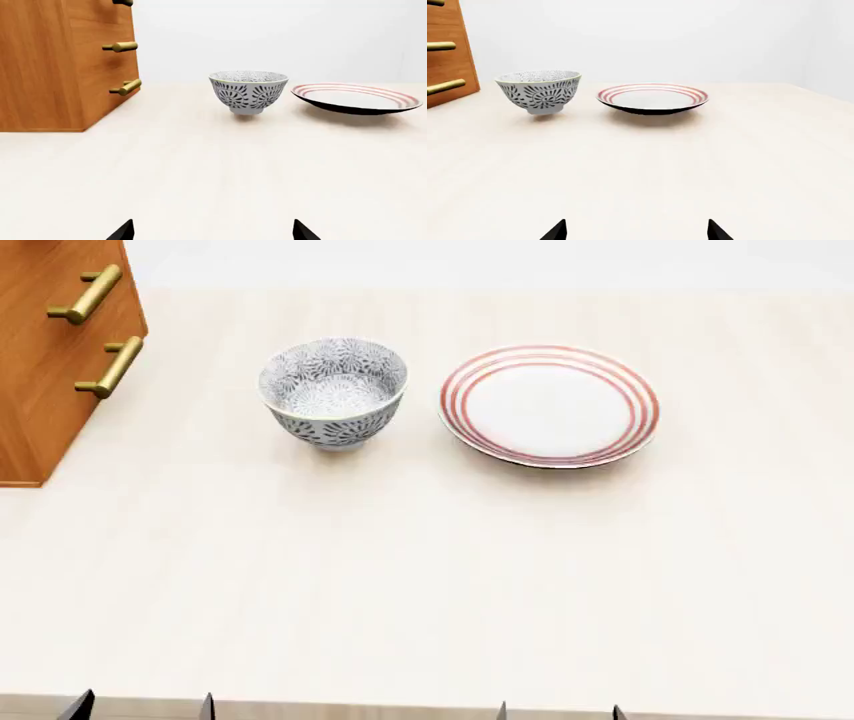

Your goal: Open the top drawer of the cabinet.

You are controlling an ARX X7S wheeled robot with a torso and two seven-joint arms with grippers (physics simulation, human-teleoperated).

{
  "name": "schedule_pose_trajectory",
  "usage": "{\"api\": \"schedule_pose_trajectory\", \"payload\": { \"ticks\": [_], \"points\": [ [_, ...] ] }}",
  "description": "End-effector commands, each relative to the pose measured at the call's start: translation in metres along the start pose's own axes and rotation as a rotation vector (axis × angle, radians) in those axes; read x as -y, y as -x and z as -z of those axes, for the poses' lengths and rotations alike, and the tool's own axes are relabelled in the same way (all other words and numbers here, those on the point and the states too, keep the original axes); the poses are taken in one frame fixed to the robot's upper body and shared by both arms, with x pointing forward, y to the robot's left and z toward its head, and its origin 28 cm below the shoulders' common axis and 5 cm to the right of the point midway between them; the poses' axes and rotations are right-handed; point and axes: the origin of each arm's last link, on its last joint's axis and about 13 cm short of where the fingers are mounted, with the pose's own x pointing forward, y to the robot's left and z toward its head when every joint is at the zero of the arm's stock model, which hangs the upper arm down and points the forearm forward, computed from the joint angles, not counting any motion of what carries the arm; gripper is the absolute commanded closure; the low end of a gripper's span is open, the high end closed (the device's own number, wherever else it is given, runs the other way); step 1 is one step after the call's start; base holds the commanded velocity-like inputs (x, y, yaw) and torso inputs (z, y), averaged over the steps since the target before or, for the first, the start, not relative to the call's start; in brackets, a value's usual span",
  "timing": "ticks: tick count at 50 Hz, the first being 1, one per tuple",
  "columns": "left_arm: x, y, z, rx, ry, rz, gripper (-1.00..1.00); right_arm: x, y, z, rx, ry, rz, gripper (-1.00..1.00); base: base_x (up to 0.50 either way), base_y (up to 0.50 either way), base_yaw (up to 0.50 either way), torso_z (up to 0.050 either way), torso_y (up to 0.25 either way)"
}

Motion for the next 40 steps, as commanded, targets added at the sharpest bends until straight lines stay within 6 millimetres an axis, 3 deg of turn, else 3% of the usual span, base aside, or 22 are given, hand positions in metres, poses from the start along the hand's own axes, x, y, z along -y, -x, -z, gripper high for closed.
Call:
{"api": "schedule_pose_trajectory", "payload": {
  "ticks": [1, 40],
  "points": [
    [0.0001, -0.0003, 0.0001, -0.003, 0.003, 0.003, -1.0, -0.0003, -0.0005, -0.0002, -0.002, -0.007, 0.002, -1.0, 0.0, 0.0, 0.0, 0.0, 0.0],
    [-0.0004, -0.0032, 0.0046, -0.052, -0.004, -0.01, -1.0, -0.0007, -0.0017, -0.0001, -0.022, -0.006, 0.005, -1.0, 0.0, 0.0, 0.0, 0.0, 0.0]
  ]
}}
